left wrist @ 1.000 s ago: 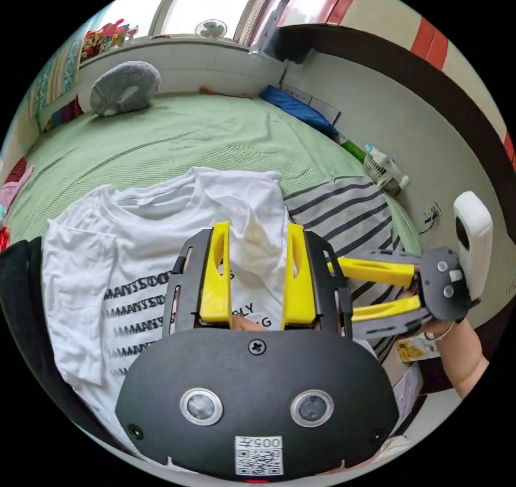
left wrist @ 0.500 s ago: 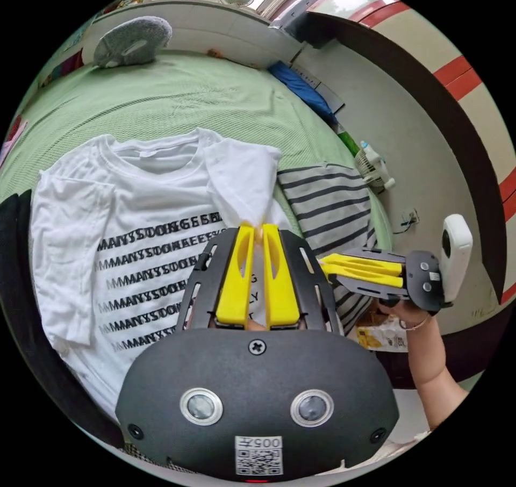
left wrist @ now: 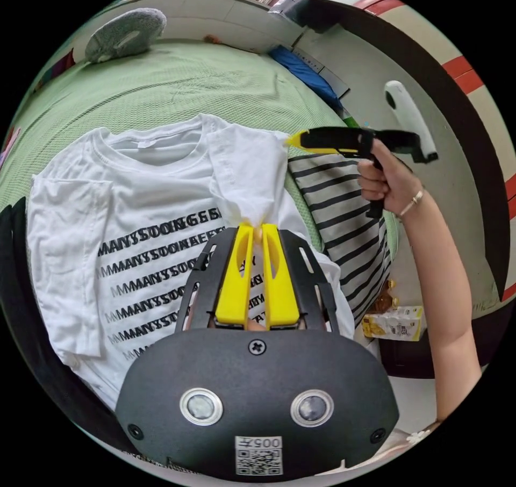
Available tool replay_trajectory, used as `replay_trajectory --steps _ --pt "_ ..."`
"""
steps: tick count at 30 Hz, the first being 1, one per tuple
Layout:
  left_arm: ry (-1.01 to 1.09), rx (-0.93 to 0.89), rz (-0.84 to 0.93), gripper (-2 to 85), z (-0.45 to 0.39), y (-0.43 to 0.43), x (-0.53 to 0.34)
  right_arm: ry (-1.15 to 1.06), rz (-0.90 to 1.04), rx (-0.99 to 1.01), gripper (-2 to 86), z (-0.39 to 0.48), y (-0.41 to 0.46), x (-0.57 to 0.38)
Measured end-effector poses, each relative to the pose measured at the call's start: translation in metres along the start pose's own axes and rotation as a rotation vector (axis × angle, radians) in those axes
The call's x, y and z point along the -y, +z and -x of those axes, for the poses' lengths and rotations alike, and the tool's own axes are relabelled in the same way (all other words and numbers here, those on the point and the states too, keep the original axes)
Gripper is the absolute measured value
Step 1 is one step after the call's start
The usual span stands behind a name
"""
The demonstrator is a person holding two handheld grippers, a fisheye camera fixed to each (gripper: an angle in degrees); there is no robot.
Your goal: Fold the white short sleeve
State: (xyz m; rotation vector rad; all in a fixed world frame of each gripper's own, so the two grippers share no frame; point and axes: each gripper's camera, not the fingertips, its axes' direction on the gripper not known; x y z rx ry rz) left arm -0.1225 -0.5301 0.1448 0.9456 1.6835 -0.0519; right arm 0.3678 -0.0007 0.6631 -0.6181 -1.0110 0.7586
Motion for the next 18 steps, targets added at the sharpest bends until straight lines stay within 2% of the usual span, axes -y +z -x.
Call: replay_trajectory --steps 5,11,14,18 --pt "0.002 -0.03 -0.017 4.3 0.012 0.006 0.008 0.033 0.039 0.089 0.1 -0.004 0.034 0.027" --pt "-0.022 -0.034 -0.13 4.2 0.025 0.0 0.011 -0.007 -0.043 -0.23 -1.4 0.033 -0.001 0.063" --pt "-0.034 -0.085 -0.132 4.2 0.03 0.008 0.016 0.012 -0.058 -0.233 -1.2 0.049 -0.004 0.082" --pt "-0.07 0.025 -0.051 4.2 0.039 0.031 0.023 -0.003 0.065 -0.267 0.6 0.068 0.038 0.088"
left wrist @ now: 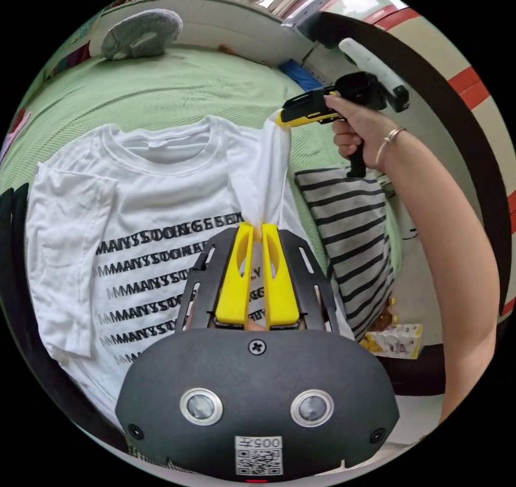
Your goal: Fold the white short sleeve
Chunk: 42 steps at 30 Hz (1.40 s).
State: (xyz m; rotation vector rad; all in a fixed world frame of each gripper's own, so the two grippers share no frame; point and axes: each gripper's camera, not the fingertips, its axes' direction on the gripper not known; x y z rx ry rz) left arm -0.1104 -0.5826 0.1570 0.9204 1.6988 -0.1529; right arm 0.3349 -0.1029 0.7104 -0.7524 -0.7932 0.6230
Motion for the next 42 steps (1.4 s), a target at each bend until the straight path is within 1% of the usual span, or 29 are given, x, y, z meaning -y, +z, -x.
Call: replay_trajectory --steps 1,3,5,6,8,9,11,14,17,20,21,24,26,32,36,38,42 --pt "-0.016 0.012 0.043 4.2 0.004 0.007 0.002 -0.012 0.003 -0.019 2.1 0.009 0.007 -0.003" --pt "-0.049 -0.025 0.04 4.2 0.01 0.008 0.003 -0.05 -0.067 0.012 3.3 0.021 0.002 -0.015" --pt "-0.064 -0.056 -0.005 4.2 0.015 0.004 0.004 -0.114 -0.194 0.124 4.6 0.032 -0.021 -0.044" --pt "-0.066 -0.056 -0.002 4.3 0.016 0.005 0.005 -0.136 -0.214 0.159 5.1 0.035 -0.027 -0.053" --pt "-0.08 -0.076 0.021 4.2 0.022 0.012 0.006 -0.255 -0.214 0.267 7.9 0.046 -0.043 -0.092" --pt "-0.087 -0.087 0.026 4.2 0.024 0.014 0.007 -0.281 -0.21 0.266 8.7 0.05 -0.045 -0.102" --pt "-0.102 -0.121 0.042 4.2 0.028 0.02 0.008 -0.379 -0.197 0.204 10.8 0.068 -0.047 -0.151" --pt "-0.096 -0.109 0.029 4.2 0.027 0.021 0.009 -0.439 -0.147 0.108 11.1 0.092 -0.031 -0.199" --pt "-0.084 -0.09 0.017 4.2 0.024 0.021 0.009 -0.492 -0.118 -0.028 10.5 0.119 -0.012 -0.222" --pt "-0.076 -0.085 0.002 4.2 0.02 0.02 0.009 -0.52 -0.117 -0.031 9.3 0.142 0.0 -0.223" --pt "-0.072 -0.083 -0.001 4.2 0.02 0.02 0.009 -0.52 -0.119 -0.038 8.8 0.145 0.001 -0.222" --pt "-0.064 -0.081 -0.005 4.3 0.017 0.021 0.009 -0.48 -0.121 -0.158 2.4 0.158 0.006 -0.216" --pt "-0.06 -0.13 -0.007 4.3 0.014 0.025 0.01 -0.485 -0.124 -0.211 -0.6 0.159 0.001 -0.222" --pt "-0.061 -0.314 0.037 4.5 -0.009 0.05 0.006 -0.317 -0.133 -0.304 -1.6 0.132 -0.015 -0.247" --pt "-0.064 -0.297 0.095 5.3 -0.019 0.067 0.002 -0.245 -0.083 -0.295 -1.6 0.116 0.004 -0.253" --pt "-0.073 -0.349 0.118 5.6 -0.019 0.067 -0.001 -0.234 -0.082 -0.284 -1.6 0.111 0.008 -0.254" --pt "-0.076 -0.374 0.047 5.5 -0.017 0.043 -0.008 -0.238 -0.067 -0.271 -1.6 0.105 0.01 -0.255"
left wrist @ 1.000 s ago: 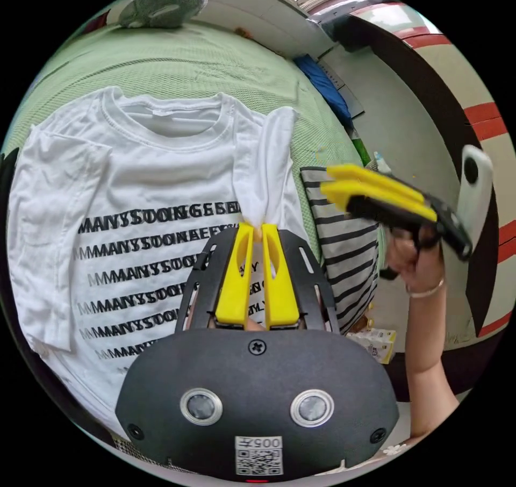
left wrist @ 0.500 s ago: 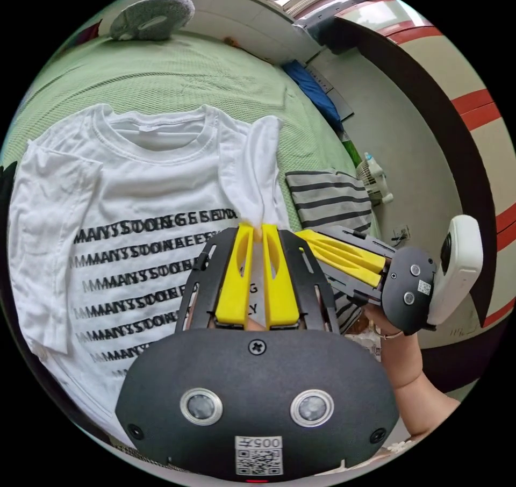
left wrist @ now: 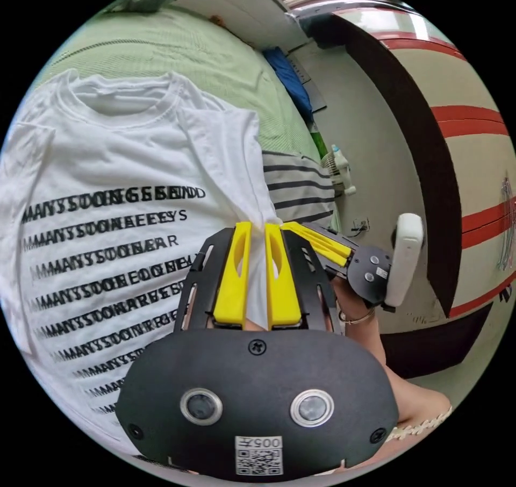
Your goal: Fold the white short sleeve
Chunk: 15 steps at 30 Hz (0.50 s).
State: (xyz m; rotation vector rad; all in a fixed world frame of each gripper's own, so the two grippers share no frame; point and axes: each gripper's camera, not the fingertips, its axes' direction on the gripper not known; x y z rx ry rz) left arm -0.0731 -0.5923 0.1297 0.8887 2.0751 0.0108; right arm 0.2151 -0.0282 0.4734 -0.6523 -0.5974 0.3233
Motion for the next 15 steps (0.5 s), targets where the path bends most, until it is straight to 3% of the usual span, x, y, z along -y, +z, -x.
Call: replay_trajectory --steps 6,10,15 --pt "0.06 0.186 -0.031 5.2 -0.024 -0.005 -0.013 -0.028 0.019 0.018 -1.2 -0.008 -0.002 -0.009" --pt "0.098 0.344 -0.02 1.7 -0.048 0.005 -0.019 -0.025 -0.004 0.142 1.6 -0.031 -0.017 -0.026" --pt "0.109 0.314 -0.043 1.4 -0.059 0.01 -0.026 0.065 -0.047 -0.002 5.2 -0.065 -0.031 -0.046"
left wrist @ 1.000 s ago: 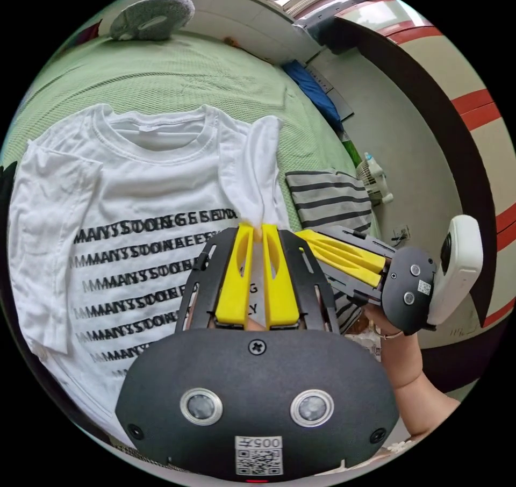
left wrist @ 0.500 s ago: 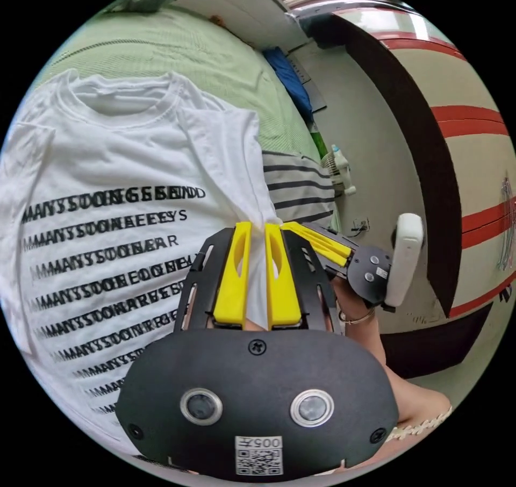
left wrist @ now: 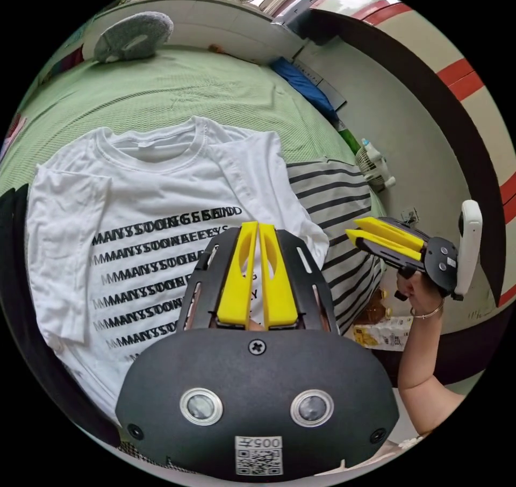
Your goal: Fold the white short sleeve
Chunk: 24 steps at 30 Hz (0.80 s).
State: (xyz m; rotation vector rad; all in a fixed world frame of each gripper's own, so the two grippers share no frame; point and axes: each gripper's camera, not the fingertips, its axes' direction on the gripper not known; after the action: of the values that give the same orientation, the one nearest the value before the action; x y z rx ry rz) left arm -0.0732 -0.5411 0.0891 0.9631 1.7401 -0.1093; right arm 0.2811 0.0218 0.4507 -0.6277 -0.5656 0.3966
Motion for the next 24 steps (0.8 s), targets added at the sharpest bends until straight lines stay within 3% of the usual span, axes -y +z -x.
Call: replay_trajectory --steps 8,16,19,24 --pt "0.195 -0.04 0.046 4.8 -0.079 0.026 -0.016 0.234 0.021 0.051 13.6 -0.126 0.02 -0.07" --pt "0.453 0.029 0.194 7.1 -0.188 0.078 -0.054 0.236 0.146 0.227 15.4 -0.224 0.076 -0.094" --pt "0.477 0.1 0.176 7.3 -0.208 0.084 -0.063 0.222 0.23 0.28 16.1 -0.254 0.11 -0.095" --pt "0.421 0.052 0.191 7.3 -0.214 0.089 -0.064 0.232 0.235 0.465 16.2 -0.287 0.147 -0.103"
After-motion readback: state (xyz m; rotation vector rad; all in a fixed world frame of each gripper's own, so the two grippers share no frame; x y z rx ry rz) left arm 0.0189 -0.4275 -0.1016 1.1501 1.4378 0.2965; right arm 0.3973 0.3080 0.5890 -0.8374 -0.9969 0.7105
